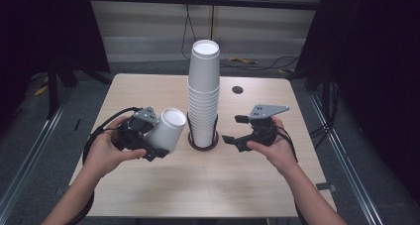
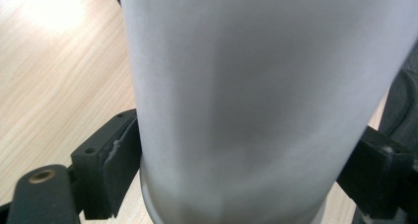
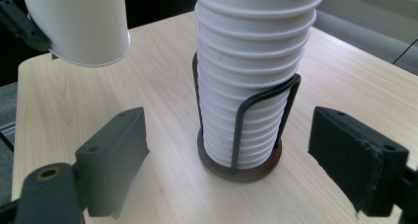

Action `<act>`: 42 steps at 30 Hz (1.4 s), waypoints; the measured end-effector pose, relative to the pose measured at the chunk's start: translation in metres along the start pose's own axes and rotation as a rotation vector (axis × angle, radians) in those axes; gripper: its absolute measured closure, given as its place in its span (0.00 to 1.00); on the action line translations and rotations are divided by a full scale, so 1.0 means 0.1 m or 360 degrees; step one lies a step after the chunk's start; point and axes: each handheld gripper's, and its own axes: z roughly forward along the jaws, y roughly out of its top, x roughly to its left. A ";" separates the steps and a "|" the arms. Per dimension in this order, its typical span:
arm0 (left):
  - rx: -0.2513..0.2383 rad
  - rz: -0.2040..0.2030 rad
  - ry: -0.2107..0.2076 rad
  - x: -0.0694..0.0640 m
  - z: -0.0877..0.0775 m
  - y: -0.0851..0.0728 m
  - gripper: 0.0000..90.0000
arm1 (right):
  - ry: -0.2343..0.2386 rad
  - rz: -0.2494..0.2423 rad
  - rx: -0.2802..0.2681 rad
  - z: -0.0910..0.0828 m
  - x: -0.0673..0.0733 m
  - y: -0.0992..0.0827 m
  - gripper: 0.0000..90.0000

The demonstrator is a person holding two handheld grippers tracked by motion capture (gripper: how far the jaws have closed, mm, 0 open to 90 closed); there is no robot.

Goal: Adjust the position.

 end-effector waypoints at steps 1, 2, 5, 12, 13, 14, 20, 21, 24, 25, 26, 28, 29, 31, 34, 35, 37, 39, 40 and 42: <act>0.0015 0.0016 0.0005 -0.01 0.01 0.00 0.15 | 0.0007 0.0002 0.0004 -0.01 0.00 -0.01 0.16; 0.0012 0.0003 0.0002 -0.02 0.02 0.01 0.15 | 0.0008 -0.0001 0.0009 -0.01 0.00 -0.02 0.16; 0.0051 0.0040 0.0010 -0.04 0.04 0.02 0.15 | 0.0045 -0.0006 0.0007 -0.03 -0.01 -0.05 0.16; 0.0169 0.0103 0.0004 -0.09 0.13 0.07 0.16 | 0.0061 -0.0037 0.0030 -0.01 0.01 -0.09 0.16; 0.0190 0.0113 0.0005 -0.10 0.14 0.07 0.16 | 0.0064 -0.0039 0.0033 -0.01 0.01 -0.10 0.16; 0.0196 0.0110 0.0006 -0.11 0.16 0.08 0.16 | 0.0069 -0.0040 0.0033 -0.01 0.01 -0.10 0.16; 0.0245 0.0149 0.0004 -0.15 0.21 0.13 0.17 | 0.0099 -0.0054 0.0042 0.00 0.02 -0.13 0.16; 0.0247 0.0149 -0.0006 -0.15 0.21 0.13 0.17 | 0.0107 -0.0055 0.0044 0.00 0.02 -0.14 0.16; 0.0271 0.0161 -0.0003 -0.17 0.24 0.14 0.18 | 0.0133 -0.0080 0.0058 0.01 0.03 -0.15 0.16; 0.0276 0.0160 -0.0006 -0.19 0.26 0.15 0.18 | 0.0148 -0.0090 0.0056 0.01 0.04 -0.15 0.16; 0.0289 0.0173 -0.0012 -0.19 0.27 0.15 0.18 | 0.0163 -0.0098 0.0058 0.02 0.04 -0.16 0.16; 0.0313 0.0194 -0.0013 -0.21 0.29 0.17 0.18 | 0.0190 -0.0113 0.0067 0.02 0.06 -0.16 0.16; 0.0324 0.0192 -0.0014 -0.22 0.29 0.17 0.18 | 0.0204 -0.0126 0.0069 0.02 0.06 -0.16 0.16; 0.0335 0.0206 -0.0010 -0.23 0.31 0.19 0.18 | 0.0224 -0.0142 0.0071 0.03 0.08 -0.16 0.16; 0.0352 0.0222 -0.0009 -0.25 0.33 0.21 0.18 | 0.0261 -0.0148 0.0083 0.04 0.10 -0.18 0.16; 0.0370 0.0232 -0.0008 -0.25 0.33 0.22 0.18 | 0.0282 -0.0149 0.0078 0.05 0.11 -0.18 0.16; 0.0389 0.0250 -0.0013 -0.26 0.34 0.23 0.18 | 0.0298 -0.0174 0.0088 0.05 0.12 -0.19 0.16; 0.0403 0.0245 -0.0008 -0.28 0.36 0.23 0.18 | 0.0309 -0.0210 0.0106 0.06 0.13 -0.20 0.16; 0.0405 0.0258 -0.0006 -0.29 0.37 0.24 0.18 | 0.0319 -0.0211 0.0109 0.07 0.14 -0.20 0.16; 0.0426 0.0279 -0.0011 -0.31 0.38 0.25 0.18 | 0.0331 -0.0201 0.0109 0.07 0.14 -0.21 0.16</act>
